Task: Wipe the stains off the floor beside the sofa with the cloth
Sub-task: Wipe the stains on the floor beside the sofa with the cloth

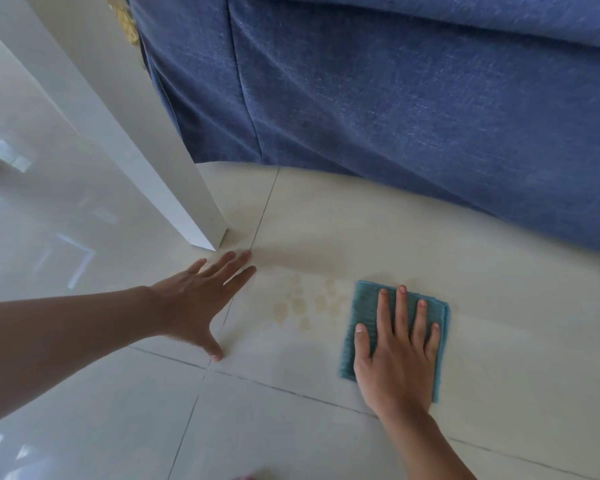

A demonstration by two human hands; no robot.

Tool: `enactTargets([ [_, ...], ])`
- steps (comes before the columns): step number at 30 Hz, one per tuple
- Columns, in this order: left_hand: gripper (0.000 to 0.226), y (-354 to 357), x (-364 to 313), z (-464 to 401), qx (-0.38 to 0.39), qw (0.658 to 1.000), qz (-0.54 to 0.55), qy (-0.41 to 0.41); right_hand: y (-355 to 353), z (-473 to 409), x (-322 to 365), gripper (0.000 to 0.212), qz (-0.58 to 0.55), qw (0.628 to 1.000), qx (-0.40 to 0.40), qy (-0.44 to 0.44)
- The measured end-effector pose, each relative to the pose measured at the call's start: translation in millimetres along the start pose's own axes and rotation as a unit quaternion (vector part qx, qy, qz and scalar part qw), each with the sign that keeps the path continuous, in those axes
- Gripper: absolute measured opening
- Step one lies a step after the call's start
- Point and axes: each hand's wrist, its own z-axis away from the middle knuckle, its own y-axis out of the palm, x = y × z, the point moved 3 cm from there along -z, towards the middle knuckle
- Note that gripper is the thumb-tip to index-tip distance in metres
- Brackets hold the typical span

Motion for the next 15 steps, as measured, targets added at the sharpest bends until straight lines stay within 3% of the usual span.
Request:
enactTargets([
  [15, 0.151, 1, 1, -6, 0.009, 1.000, -0.007, 0.001, -1, -40, 32, 0.070, -0.011, 0.999, 0.005, -0.048],
])
